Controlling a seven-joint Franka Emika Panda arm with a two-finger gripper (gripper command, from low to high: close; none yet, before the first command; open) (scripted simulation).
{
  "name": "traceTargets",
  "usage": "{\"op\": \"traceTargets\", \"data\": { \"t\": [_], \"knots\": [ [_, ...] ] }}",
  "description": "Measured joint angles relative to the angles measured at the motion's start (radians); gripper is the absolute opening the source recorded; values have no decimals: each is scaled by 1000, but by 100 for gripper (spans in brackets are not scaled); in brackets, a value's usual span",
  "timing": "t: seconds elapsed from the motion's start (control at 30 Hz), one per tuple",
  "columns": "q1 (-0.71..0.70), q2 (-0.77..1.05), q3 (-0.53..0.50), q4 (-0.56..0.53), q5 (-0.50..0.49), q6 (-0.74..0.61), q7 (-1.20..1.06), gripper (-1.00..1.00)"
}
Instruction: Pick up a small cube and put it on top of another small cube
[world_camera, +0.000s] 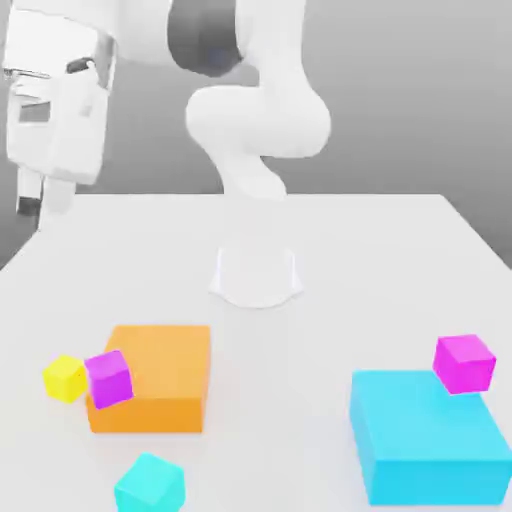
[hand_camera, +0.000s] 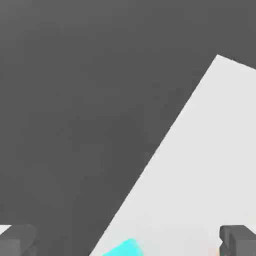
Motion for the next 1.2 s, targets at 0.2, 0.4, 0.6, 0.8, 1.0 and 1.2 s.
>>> {"op": "traceTargets", "data": {
  "t": [0.2, 0.4, 0.6, 0.8, 1.0, 1.2],
  "knots": [
    [-115, 184, -58, -83, 6, 107, 245, 0],
    [-205, 368, -84, -158, 121, 220, 393, 0],
    [-240, 580, -45, -126, 174, 387, 376, -100],
    [-243, 598, -42, -123, 175, 403, 376, -100],
    [-228, 432, -64, -156, 144, 271, 400, -100],
    [-279, 366, -41, -136, 242, 170, 266, -100]
  ]
}}
